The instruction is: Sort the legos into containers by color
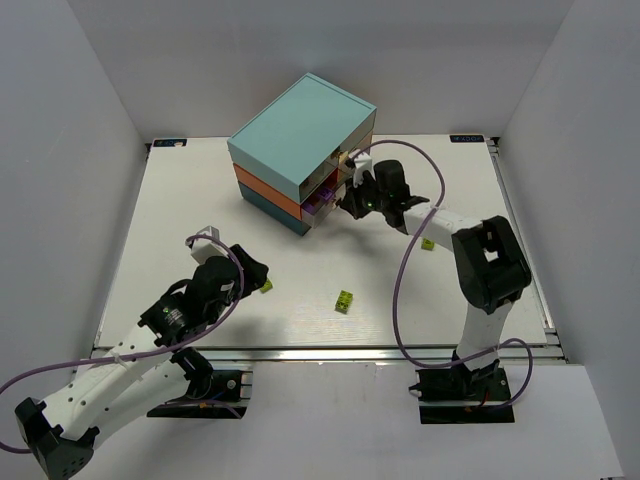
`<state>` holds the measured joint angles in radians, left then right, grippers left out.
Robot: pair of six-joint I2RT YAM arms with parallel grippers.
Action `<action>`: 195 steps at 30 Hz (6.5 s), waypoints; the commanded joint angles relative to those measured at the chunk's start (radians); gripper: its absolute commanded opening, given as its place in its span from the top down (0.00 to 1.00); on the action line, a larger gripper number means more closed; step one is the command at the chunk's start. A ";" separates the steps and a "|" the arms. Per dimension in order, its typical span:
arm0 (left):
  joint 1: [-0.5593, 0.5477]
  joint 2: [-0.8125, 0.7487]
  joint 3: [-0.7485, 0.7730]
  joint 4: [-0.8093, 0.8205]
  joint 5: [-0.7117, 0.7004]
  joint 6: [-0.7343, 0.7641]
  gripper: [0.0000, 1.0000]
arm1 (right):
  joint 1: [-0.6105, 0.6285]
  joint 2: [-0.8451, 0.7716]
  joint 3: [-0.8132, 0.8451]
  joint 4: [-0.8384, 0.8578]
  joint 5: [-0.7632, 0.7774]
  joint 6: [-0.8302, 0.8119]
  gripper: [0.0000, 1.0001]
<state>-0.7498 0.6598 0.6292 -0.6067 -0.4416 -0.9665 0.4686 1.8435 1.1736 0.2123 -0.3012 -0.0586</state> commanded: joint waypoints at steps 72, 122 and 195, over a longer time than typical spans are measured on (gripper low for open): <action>0.003 0.124 0.041 0.025 0.047 0.005 0.15 | -0.191 0.522 0.340 0.394 -0.375 0.664 0.40; 0.043 0.624 0.115 0.082 -0.060 0.005 0.05 | -0.328 -0.191 -0.164 -0.195 -0.427 -0.176 0.22; -0.028 1.258 1.043 0.214 0.017 0.755 0.25 | -0.435 -0.379 -0.166 -0.384 0.045 -0.124 0.23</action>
<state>-0.7784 2.0407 1.6543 -0.4007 -0.4088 -0.1772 0.0387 1.4231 0.9314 -0.0917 -0.3401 -0.2199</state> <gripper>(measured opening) 0.750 0.796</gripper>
